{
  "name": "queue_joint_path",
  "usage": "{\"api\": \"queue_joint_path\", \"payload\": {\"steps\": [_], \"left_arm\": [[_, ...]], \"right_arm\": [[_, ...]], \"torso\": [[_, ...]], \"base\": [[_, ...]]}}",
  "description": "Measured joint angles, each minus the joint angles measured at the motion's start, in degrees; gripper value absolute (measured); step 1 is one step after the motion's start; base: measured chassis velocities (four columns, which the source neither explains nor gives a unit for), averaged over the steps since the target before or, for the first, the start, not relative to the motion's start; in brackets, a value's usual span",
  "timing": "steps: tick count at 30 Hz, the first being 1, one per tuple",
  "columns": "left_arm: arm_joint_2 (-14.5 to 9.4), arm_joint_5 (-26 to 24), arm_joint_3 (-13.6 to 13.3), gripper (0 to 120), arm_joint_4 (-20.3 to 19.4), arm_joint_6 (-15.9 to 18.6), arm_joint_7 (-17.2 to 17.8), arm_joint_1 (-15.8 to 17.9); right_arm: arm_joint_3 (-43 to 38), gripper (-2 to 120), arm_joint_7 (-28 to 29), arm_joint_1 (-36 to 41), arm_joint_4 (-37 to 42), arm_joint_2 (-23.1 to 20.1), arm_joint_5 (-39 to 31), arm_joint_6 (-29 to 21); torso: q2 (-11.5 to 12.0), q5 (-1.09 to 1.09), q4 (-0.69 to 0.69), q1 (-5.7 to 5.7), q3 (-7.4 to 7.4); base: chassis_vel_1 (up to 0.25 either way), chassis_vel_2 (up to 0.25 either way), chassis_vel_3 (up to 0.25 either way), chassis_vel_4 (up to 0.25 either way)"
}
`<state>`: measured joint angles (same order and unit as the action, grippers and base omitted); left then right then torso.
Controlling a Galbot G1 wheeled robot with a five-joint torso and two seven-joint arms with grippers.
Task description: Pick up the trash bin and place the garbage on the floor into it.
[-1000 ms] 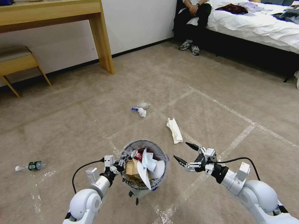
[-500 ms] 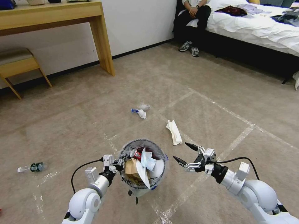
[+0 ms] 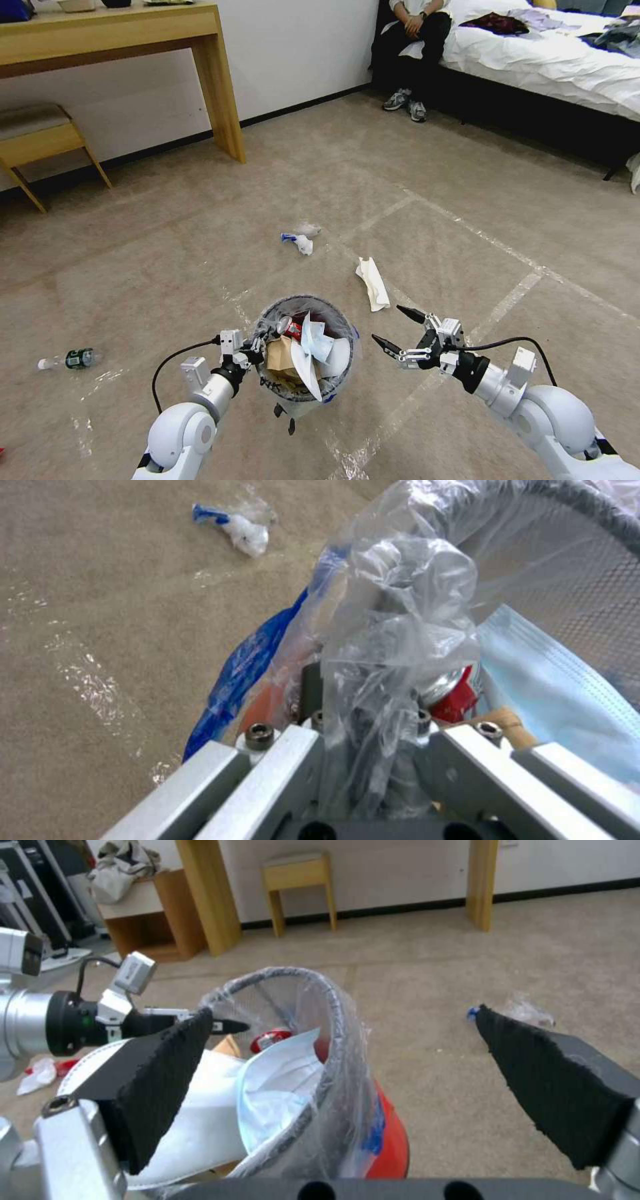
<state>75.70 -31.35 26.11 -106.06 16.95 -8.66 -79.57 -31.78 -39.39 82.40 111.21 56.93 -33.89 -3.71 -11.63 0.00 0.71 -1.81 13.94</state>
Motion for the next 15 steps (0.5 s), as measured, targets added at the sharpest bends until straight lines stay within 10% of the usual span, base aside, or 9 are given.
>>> {"api": "queue_joint_path", "payload": {"steps": [15], "left_arm": [[0.24, 0.01, -0.06, 1, 0.06, -0.15, 0.50, 0.08]], "right_arm": [[-0.34, 100, -3.38, -0.12, -1.08, 0.40, -1.12, -0.31]], "torso": [[0.20, 0.00, 0.00, 0.06, -0.16]], "base": [[-0.003, 0.003, 0.003, -0.004]]}}
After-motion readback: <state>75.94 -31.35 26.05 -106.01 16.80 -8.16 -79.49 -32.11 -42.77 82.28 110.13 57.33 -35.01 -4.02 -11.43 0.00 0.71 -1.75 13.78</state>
